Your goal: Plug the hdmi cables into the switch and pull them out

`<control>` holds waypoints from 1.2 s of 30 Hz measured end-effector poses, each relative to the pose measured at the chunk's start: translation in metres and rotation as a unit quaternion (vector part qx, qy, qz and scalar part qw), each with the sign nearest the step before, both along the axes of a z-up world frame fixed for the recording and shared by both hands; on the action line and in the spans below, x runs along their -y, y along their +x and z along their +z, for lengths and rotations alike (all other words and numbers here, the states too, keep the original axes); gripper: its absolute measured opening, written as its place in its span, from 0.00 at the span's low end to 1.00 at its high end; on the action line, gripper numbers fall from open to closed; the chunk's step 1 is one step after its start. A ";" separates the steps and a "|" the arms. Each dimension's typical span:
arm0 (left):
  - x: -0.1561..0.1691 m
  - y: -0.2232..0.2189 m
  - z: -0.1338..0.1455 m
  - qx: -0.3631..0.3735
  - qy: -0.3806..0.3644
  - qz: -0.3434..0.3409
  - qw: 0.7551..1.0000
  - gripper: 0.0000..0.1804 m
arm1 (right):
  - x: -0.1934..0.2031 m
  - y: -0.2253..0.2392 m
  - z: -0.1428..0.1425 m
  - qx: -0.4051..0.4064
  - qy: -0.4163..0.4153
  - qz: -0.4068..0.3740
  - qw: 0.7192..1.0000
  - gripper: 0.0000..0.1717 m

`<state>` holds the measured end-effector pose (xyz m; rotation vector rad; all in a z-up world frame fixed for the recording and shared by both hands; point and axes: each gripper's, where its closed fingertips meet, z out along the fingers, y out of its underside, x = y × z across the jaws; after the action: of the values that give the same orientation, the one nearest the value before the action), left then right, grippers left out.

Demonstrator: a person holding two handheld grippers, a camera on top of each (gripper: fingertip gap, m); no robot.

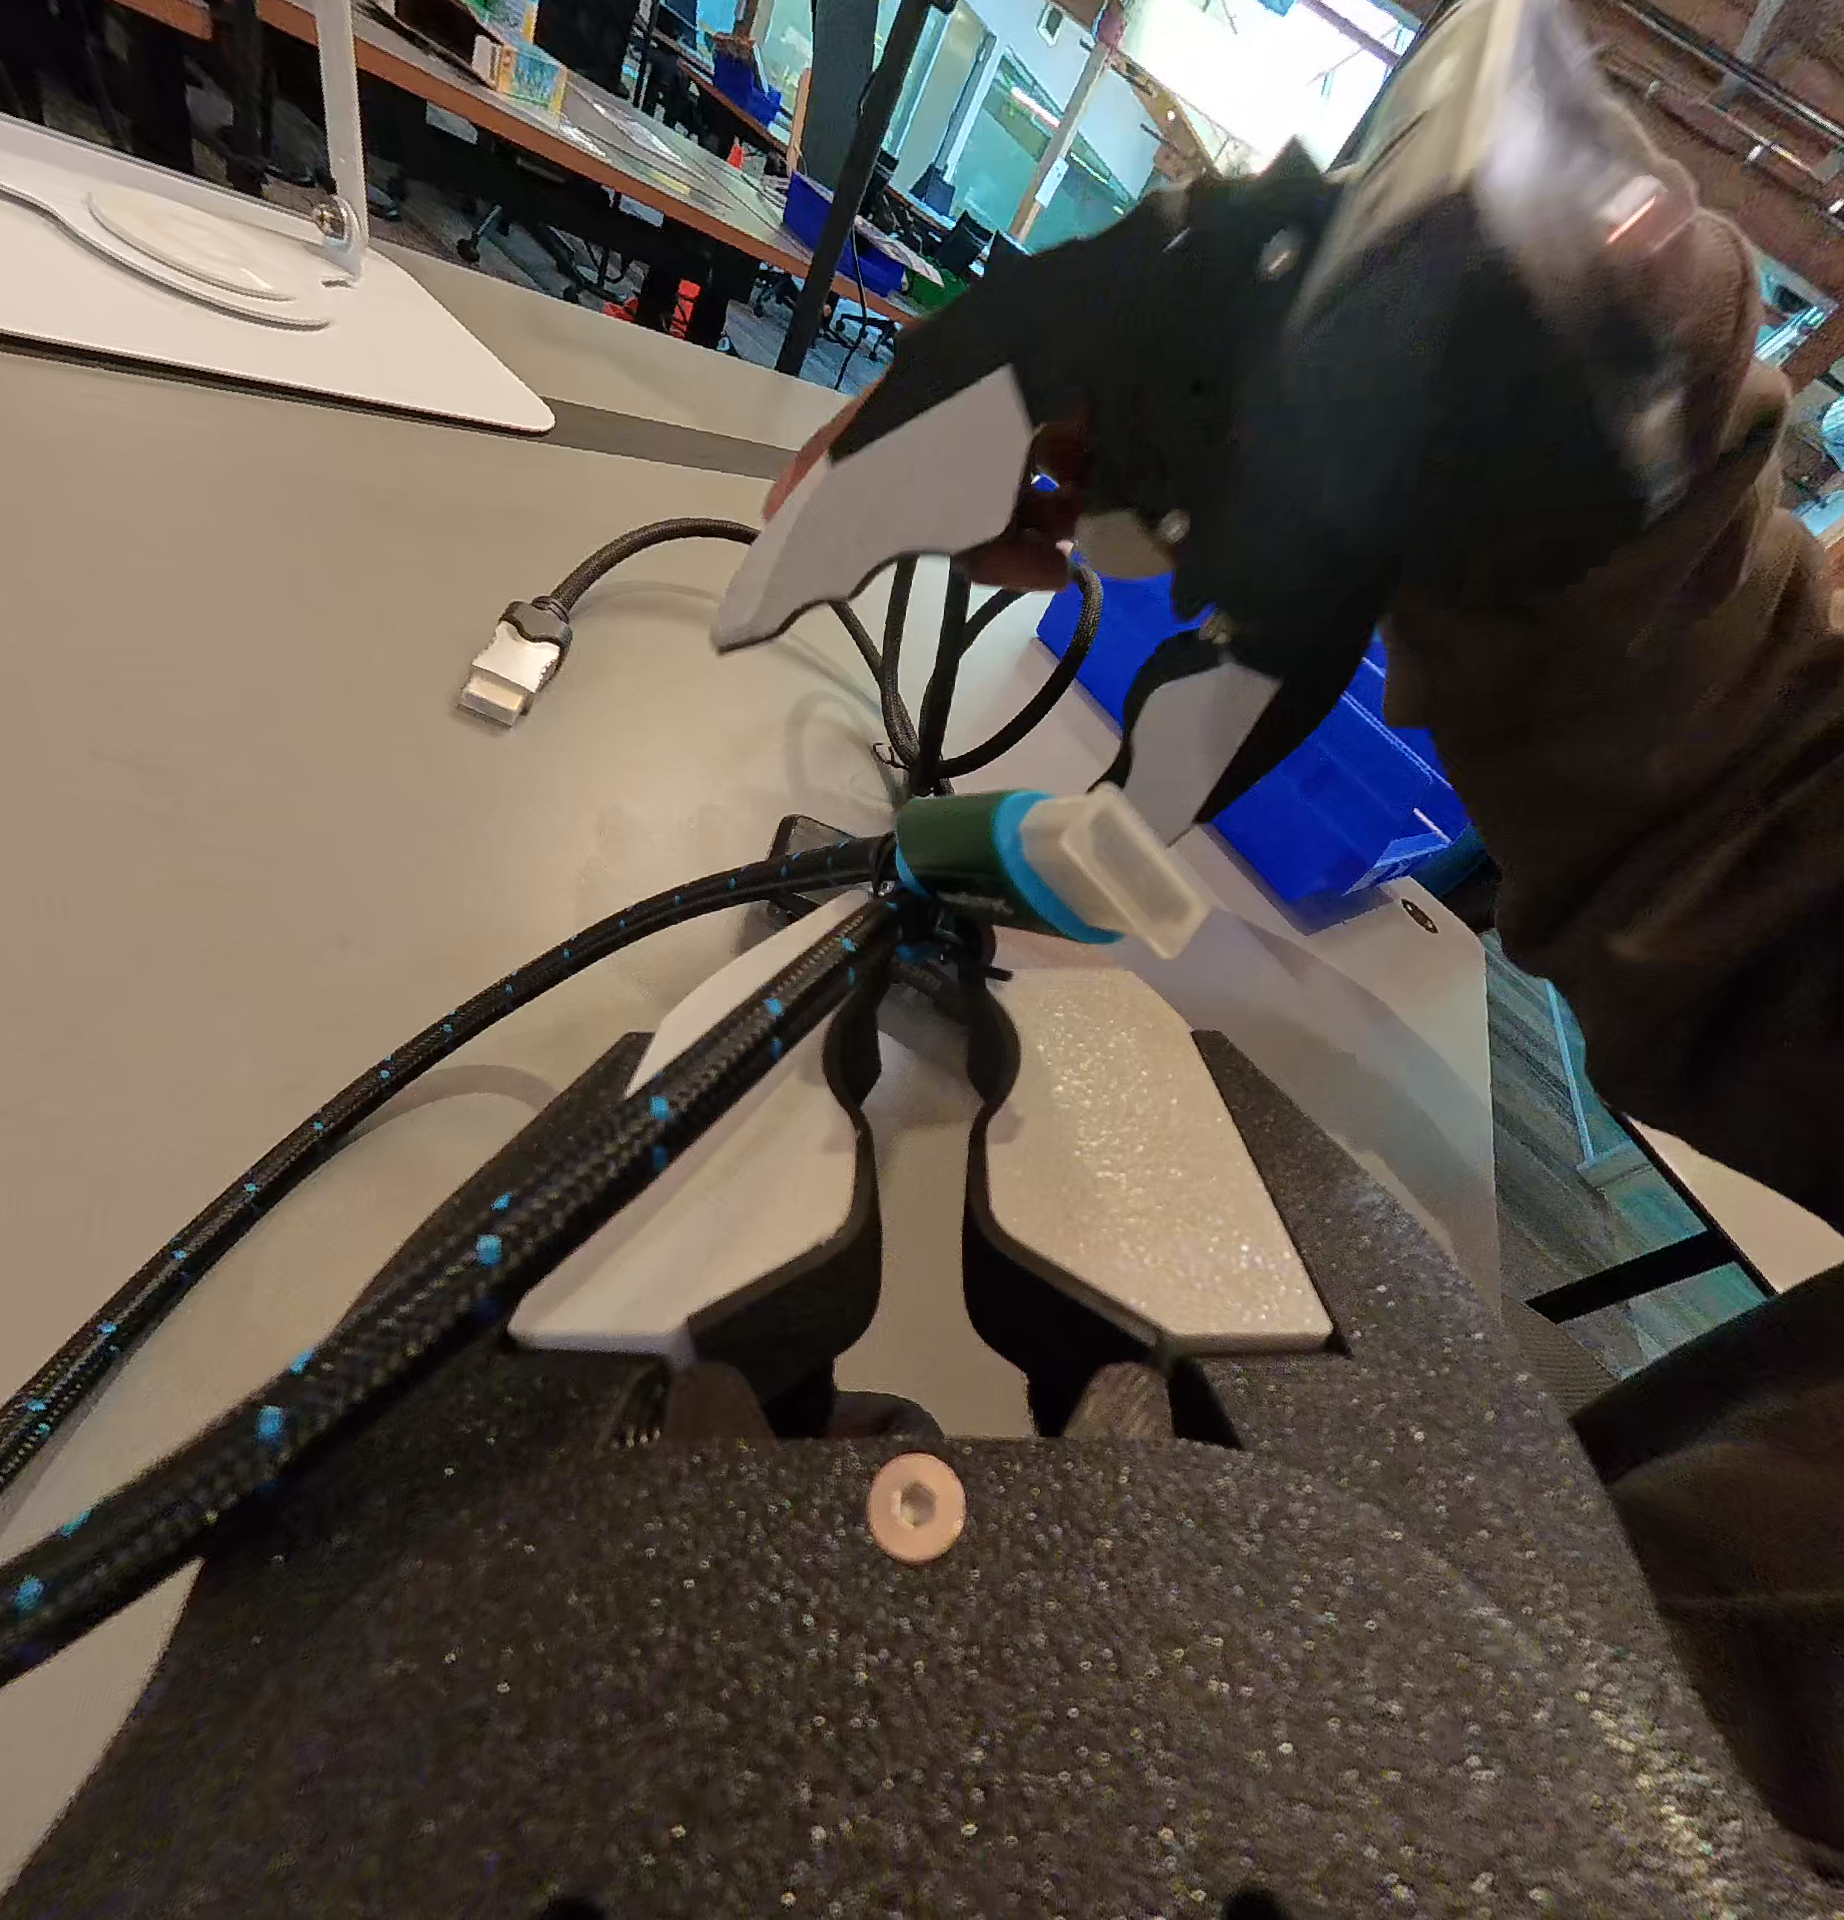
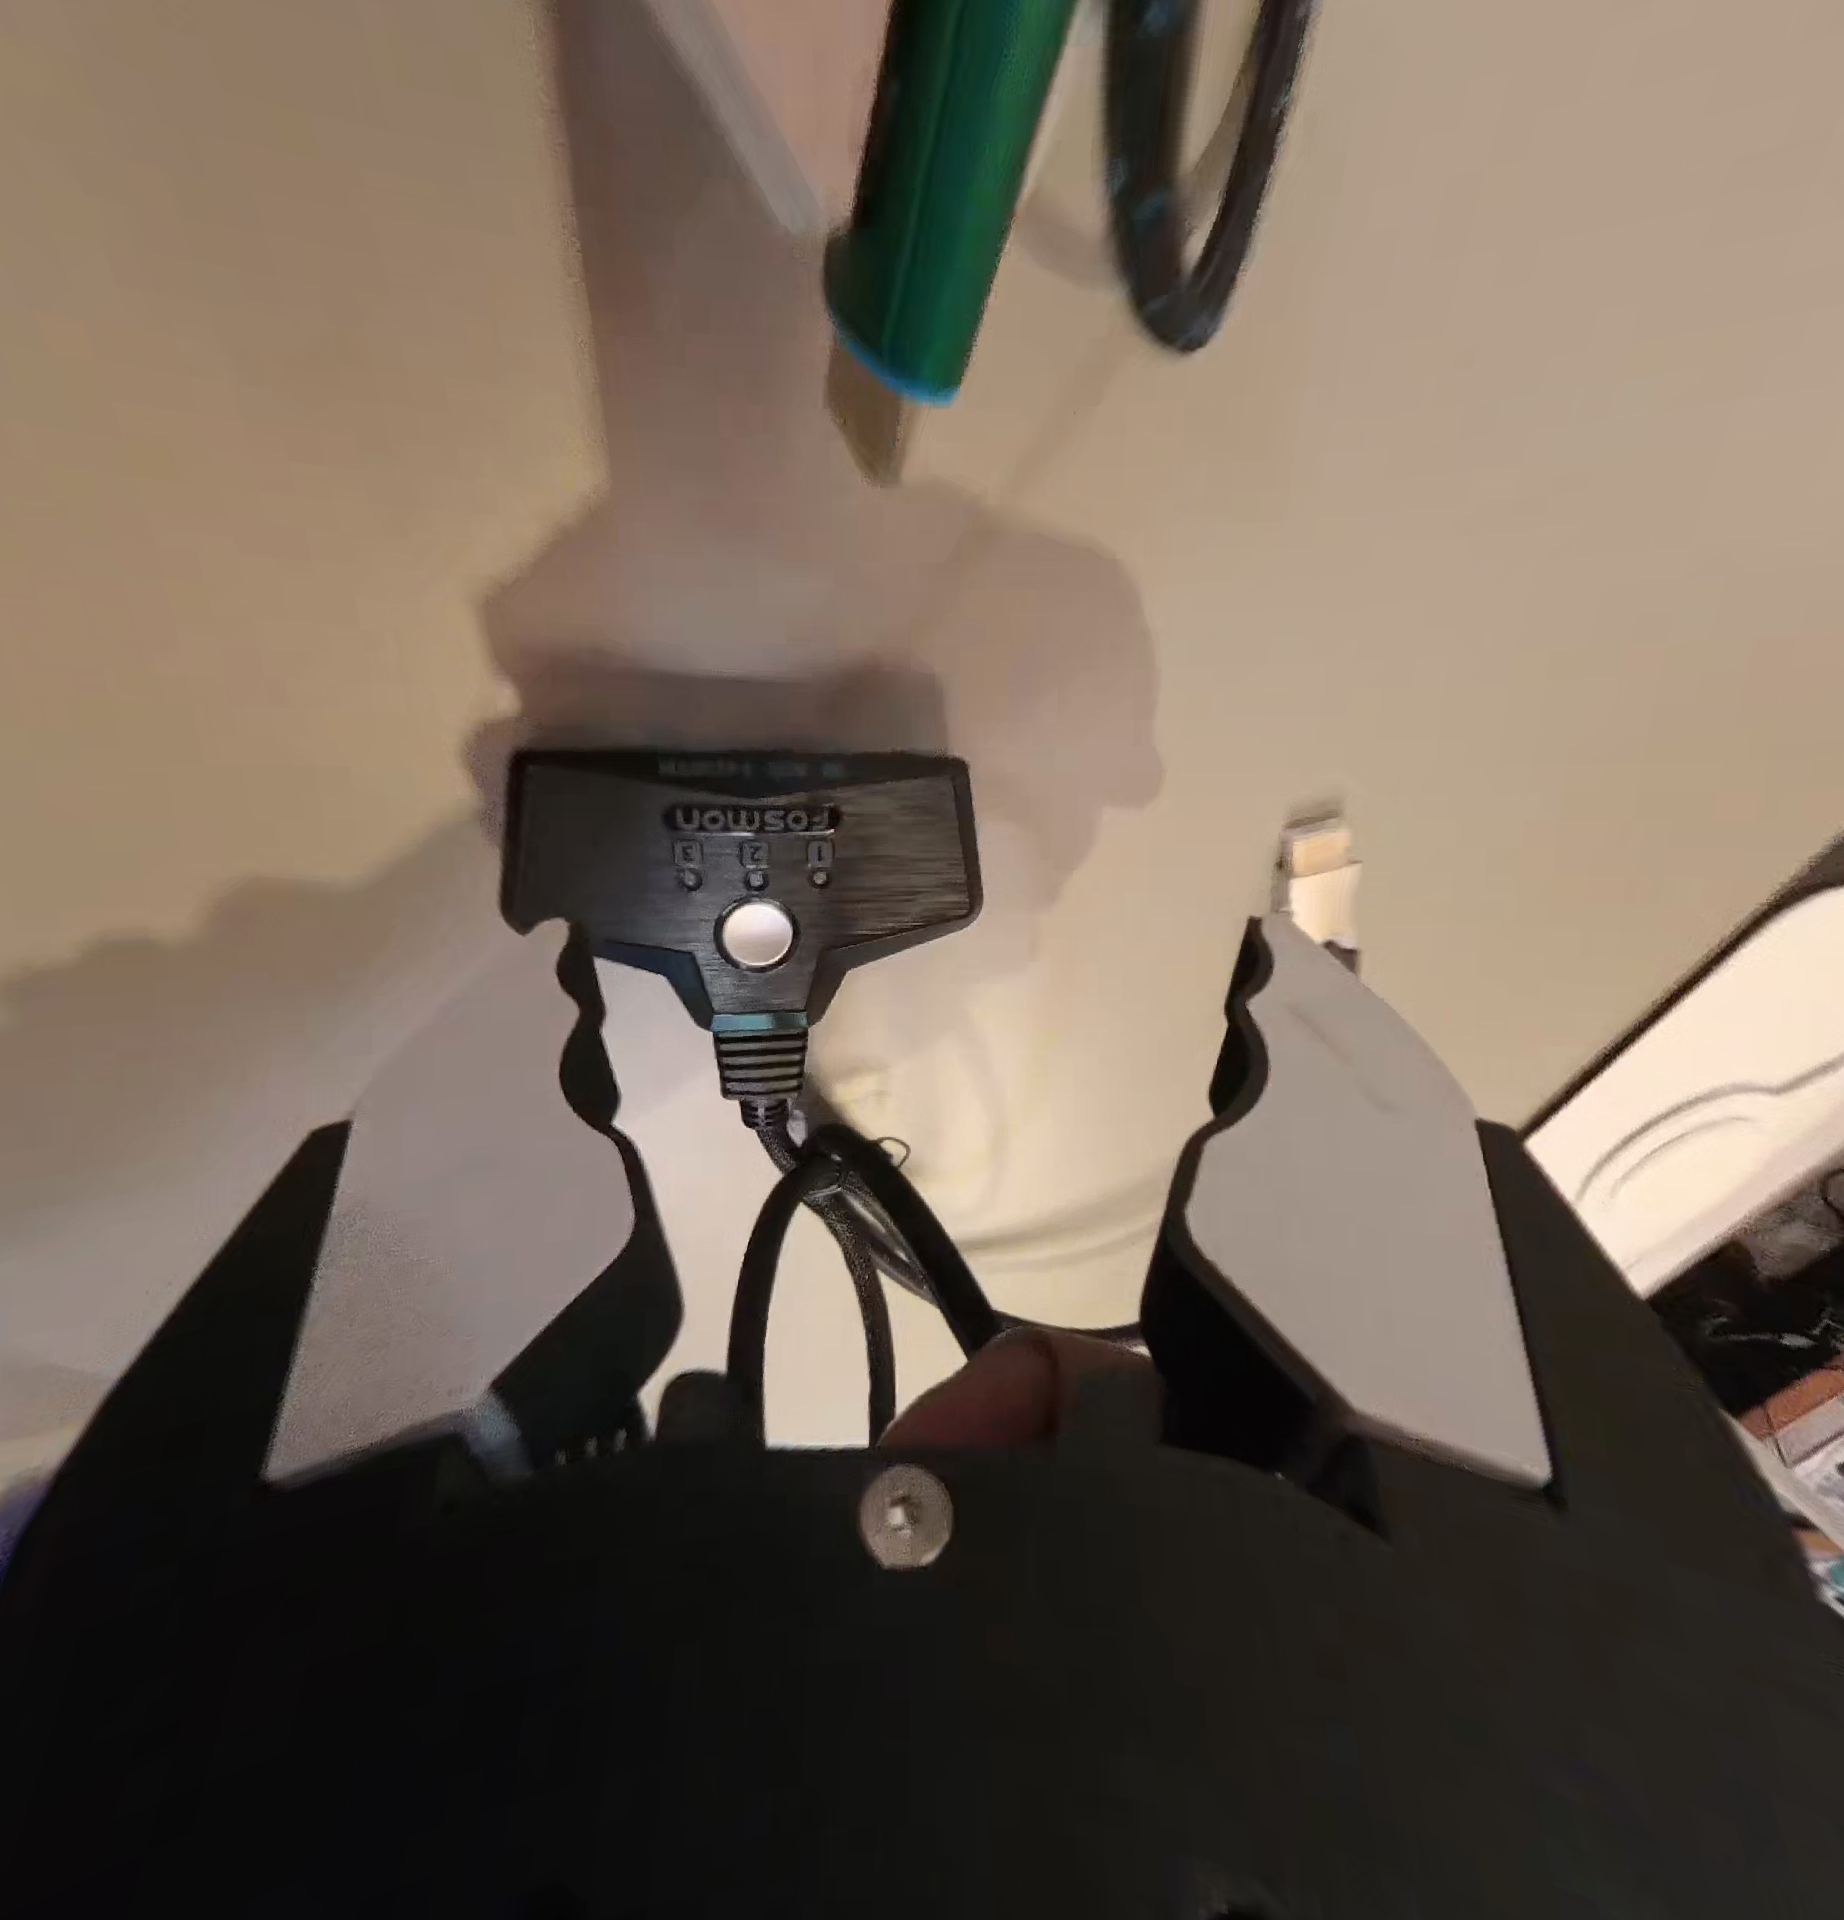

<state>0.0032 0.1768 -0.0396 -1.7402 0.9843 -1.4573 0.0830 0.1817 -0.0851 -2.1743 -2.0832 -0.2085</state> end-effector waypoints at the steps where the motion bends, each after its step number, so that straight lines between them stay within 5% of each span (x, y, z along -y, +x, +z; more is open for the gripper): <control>1: 0.000 0.000 0.000 -0.001 -0.001 0.000 1.000 0.06 | 0.002 0.005 -0.010 0.021 -0.017 0.003 1.000 0.68; 10: -0.004 0.000 -0.012 -0.024 -0.011 0.010 1.000 0.07 | 0.007 0.014 -0.036 0.028 -0.093 -0.026 0.995 0.73; 20: -0.004 0.000 -0.011 -0.022 -0.013 0.009 1.000 0.07 | 0.032 0.019 -0.003 -0.050 -0.032 -0.080 0.995 0.65; 30: -0.001 0.003 -0.013 -0.025 -0.008 0.004 1.000 0.07 | 0.047 0.056 -0.032 0.044 0.019 -0.099 0.994 0.36; 36: -0.002 0.002 -0.012 -0.021 -0.008 0.006 1.000 0.06 | 0.050 0.051 -0.024 0.025 0.028 -0.105 0.994 0.25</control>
<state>0.0048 0.1791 -0.0518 -1.7913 0.9844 -1.4310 0.1345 0.1322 -0.1091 -2.3763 -1.8458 -0.3416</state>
